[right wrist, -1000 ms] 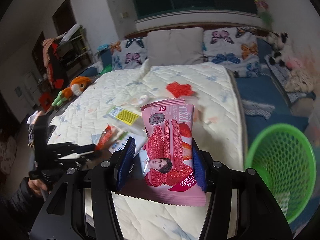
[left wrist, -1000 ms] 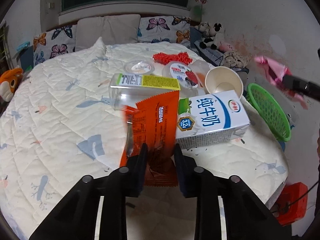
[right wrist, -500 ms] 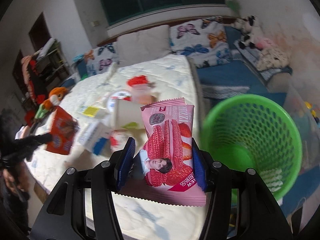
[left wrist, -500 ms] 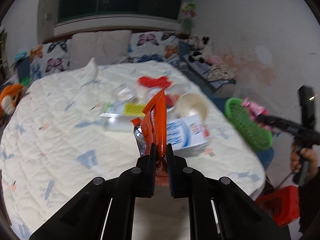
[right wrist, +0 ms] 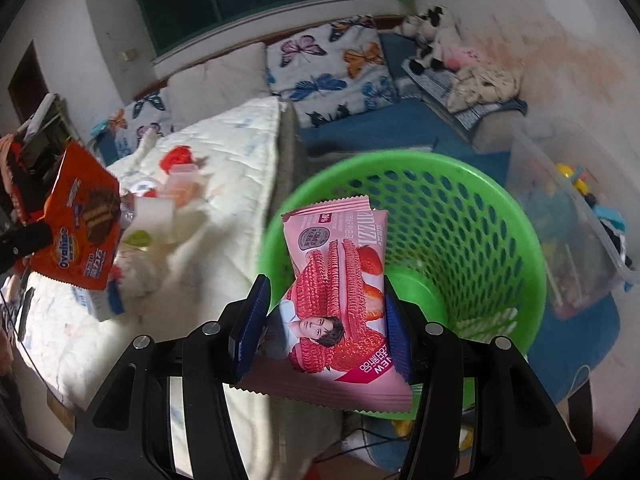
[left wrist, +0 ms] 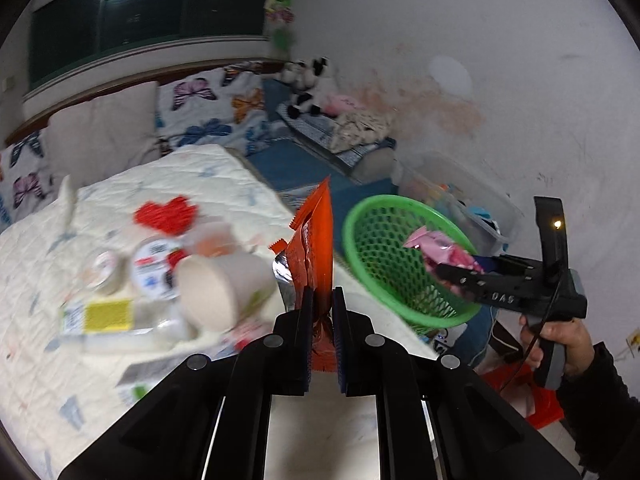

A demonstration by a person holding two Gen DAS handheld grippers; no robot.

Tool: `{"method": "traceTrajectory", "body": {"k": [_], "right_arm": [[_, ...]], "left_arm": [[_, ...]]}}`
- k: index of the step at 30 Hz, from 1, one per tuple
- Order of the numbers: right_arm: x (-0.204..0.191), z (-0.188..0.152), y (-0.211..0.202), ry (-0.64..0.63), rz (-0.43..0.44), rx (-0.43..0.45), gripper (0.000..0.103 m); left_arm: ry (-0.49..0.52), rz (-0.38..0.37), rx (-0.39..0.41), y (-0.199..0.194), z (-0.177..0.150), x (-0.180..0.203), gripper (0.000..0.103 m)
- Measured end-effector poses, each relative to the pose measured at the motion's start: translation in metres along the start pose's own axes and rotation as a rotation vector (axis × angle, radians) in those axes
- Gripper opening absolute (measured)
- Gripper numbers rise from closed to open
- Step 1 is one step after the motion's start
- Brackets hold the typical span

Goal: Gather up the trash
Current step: 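Carry both items over the green basket and open both grippers to drop them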

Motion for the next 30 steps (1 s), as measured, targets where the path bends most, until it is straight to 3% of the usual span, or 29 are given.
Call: {"method": "traceTrajectory", "body": {"k": [11, 16, 26, 30], "right_arm": [[0.031, -0.01, 0.012, 0.045, -0.019, -0.028, 0.058], [0.037, -0.012, 0.011, 0.041, -0.033, -0.025, 0.068], [0.043, -0.013, 0.001, 0.035, -0.043, -0.011, 0.076], [0.042, -0.014, -0.004, 0.02, -0.05, 0.001, 0.078]], "left_arm": [[0.008, -0.105, -0.055, 0.064, 0.019, 0.048, 0.009], [0.037, -0.123, -0.095, 0.096, 0.022, 0.07, 0.009], [0.052, -0.13, -0.151, 0.143, 0.022, 0.092, 0.01], [0.057, -0.129, -0.161, 0.15, 0.021, 0.097, 0.017]]}}
Point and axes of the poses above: each gripper's, at about its wrist camera, not at the fingertips, and y roughly the way its jaws point, x to its right, z to its top, the point moved 7 cm from there along y, roughly the way its jaws point, and after that the axes turned 7 degrees about x, right-handed, at the moved point
